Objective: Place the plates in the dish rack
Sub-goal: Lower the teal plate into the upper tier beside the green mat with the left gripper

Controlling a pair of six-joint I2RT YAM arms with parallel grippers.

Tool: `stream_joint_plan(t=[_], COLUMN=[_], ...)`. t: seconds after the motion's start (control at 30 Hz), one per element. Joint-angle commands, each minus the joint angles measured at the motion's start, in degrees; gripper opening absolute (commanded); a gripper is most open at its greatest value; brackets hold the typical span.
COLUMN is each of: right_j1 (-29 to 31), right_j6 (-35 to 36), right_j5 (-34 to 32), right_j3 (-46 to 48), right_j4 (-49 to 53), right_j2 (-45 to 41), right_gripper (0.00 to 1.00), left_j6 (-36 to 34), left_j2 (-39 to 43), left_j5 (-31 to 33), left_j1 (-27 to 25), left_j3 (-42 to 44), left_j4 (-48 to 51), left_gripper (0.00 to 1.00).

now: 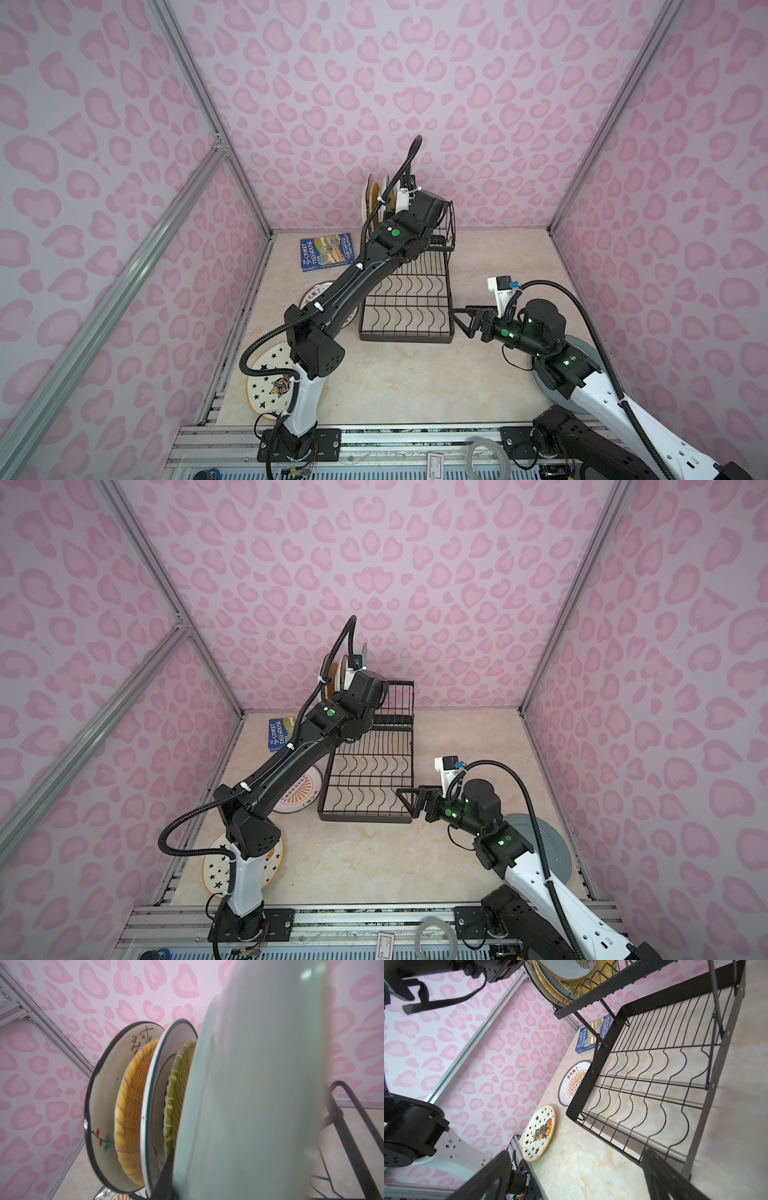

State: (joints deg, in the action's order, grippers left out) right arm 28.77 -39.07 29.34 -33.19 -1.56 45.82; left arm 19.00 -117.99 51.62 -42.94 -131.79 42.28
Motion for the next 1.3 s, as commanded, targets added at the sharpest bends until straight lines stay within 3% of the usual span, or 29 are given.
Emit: stream_joint_plan(t=[0.0, 1.07, 1.27], right_j1=[0.2, 0.2, 0.2], right_j6=[-0.3, 0.3, 0.2], right_j5=[-0.7, -1.0, -1.1], right_j3=[0.1, 0.5, 0.7], right_j4=[-0.9, 0.1, 0.2], right_j2=[0.0, -0.4, -0.8], right_gripper=[0.98, 0.98, 0.98], left_j6=[2.3, 7.3, 8.7], left_j2=[-1.6, -5.7, -5.7], left_j5=[2.9, 0.9, -0.1], left_j1=[0.0, 0.4, 0.5], left_j3=[-2.0, -2.9, -2.8], left_j4=[-1.0, 2.2, 3.0], left_gripper=[0.03, 0.03, 0.1])
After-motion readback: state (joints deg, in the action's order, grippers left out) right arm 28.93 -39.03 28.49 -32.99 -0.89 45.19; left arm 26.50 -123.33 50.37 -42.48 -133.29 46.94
